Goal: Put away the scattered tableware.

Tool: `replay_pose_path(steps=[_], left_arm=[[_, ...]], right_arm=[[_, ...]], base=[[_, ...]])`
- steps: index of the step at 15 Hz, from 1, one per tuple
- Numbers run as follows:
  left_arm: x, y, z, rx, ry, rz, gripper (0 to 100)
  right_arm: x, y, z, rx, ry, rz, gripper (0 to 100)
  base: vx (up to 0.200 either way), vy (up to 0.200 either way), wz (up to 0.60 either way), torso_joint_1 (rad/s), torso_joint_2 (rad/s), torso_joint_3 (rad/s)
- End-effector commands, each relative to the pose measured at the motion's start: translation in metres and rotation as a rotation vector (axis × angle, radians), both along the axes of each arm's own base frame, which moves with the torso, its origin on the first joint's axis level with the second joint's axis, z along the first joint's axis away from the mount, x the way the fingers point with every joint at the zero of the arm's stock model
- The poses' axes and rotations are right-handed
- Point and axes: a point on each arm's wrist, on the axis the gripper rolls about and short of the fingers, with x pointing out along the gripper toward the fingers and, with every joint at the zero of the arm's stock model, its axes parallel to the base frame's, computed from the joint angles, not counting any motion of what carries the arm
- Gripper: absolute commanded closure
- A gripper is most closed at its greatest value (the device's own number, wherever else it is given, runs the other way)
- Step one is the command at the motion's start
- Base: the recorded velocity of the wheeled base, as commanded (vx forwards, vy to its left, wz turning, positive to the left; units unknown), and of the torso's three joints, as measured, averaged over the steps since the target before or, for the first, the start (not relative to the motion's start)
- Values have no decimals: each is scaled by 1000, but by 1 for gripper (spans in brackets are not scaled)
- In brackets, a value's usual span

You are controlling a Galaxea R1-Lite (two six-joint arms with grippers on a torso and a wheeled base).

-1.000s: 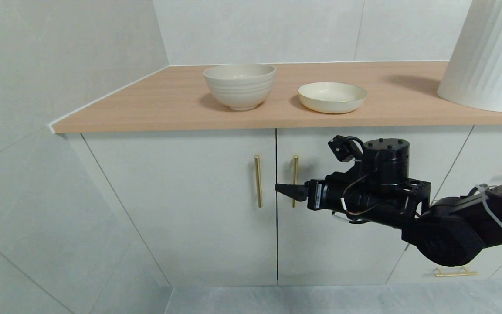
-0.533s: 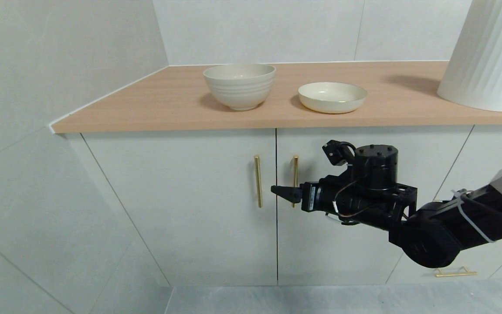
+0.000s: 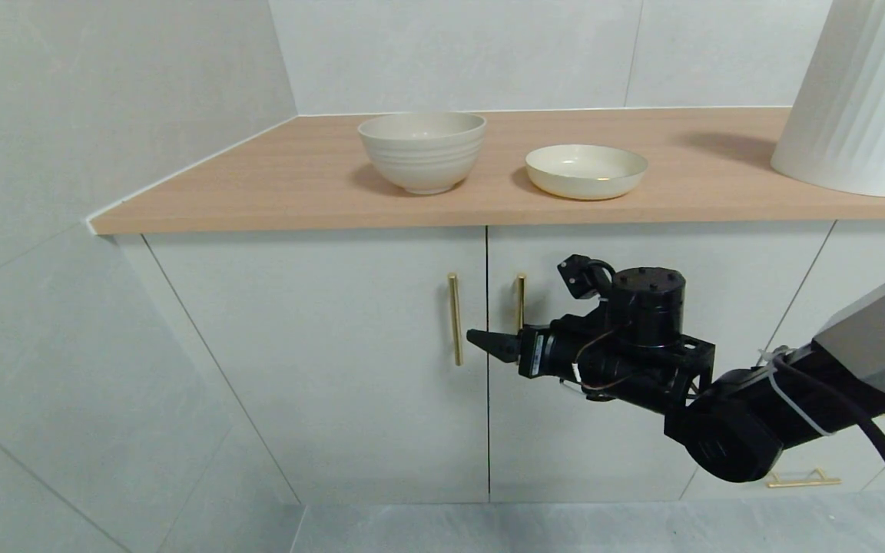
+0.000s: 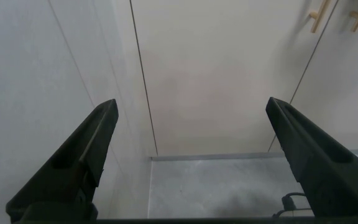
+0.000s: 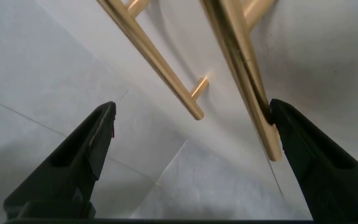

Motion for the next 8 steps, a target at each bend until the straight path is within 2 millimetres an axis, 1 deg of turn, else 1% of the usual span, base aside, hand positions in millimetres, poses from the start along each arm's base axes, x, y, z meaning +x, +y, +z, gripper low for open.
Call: replay_pose_path(steps=[1,8], left_arm=[[0,0,0,0,1,1,0],[0,0,0,0,-1,1,0]], right_arm=[[-3,3,-3,-5,9,12,0],[-10,4,-2,-4,12,33,0]], base=[[0,0,0,0,0,0],[0,0,0,0,0,0]])
